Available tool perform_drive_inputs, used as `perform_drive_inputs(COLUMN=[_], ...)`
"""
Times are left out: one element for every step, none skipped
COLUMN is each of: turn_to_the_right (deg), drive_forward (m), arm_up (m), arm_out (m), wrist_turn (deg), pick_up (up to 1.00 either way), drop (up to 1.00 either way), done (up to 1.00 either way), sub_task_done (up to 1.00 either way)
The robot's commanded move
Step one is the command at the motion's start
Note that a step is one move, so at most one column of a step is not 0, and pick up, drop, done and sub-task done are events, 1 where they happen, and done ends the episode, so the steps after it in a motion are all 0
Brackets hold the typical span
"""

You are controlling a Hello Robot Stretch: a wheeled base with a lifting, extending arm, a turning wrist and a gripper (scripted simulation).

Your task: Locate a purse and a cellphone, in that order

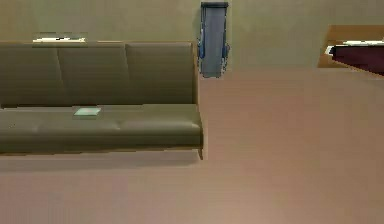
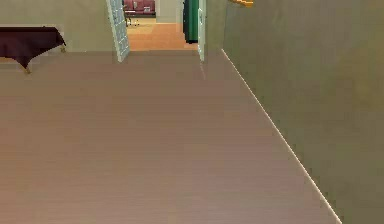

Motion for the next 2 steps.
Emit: perform_drive_inputs(turn_to_the_right=[24.0, 0.0], drive_forward=[0.00, 1.00], arm_up=[0.00, 0.00], arm_out=[0.00, 0.00], wrist_turn=[0.0, 0.0], pick_up=[0.00, 0.00], drop=[0.00, 0.00], done=[0.00, 0.00], sub_task_done=[0.00, 0.00])
